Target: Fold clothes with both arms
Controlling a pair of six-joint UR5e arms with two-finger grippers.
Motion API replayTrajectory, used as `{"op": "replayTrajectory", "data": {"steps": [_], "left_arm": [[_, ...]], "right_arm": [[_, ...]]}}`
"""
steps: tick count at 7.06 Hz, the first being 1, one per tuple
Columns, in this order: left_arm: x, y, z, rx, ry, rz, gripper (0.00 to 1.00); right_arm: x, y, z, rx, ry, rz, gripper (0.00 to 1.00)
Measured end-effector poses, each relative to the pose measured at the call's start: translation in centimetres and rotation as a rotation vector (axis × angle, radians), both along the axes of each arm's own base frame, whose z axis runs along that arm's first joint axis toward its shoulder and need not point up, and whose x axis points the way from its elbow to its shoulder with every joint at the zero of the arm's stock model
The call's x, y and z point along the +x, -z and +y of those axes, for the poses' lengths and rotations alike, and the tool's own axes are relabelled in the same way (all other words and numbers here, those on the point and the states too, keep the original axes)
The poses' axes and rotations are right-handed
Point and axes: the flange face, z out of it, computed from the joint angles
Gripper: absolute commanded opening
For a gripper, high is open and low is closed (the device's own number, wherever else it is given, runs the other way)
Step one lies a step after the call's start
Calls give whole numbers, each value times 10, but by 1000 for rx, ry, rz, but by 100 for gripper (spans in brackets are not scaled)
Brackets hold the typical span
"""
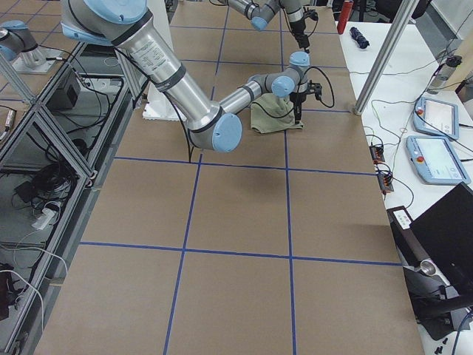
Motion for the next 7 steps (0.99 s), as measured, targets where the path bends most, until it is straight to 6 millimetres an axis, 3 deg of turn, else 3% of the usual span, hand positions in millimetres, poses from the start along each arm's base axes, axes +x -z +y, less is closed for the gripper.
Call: {"op": "replayTrajectory", "data": {"steps": [2,3,4,7], "left_arm": [[72,17,13,-67,-18,72,93],[99,26,10,-86,-17,73,82],[115,33,12,-97,-15,77,69],[139,35,18,-126,-16,71,65]], "right_arm": [[27,2,-15,-25,10,-37,100],[42,1,-22,-36,23,-56,100],[57,-4,-27,-43,28,-69,100],[76,-21,-29,-41,38,-67,100]]}}
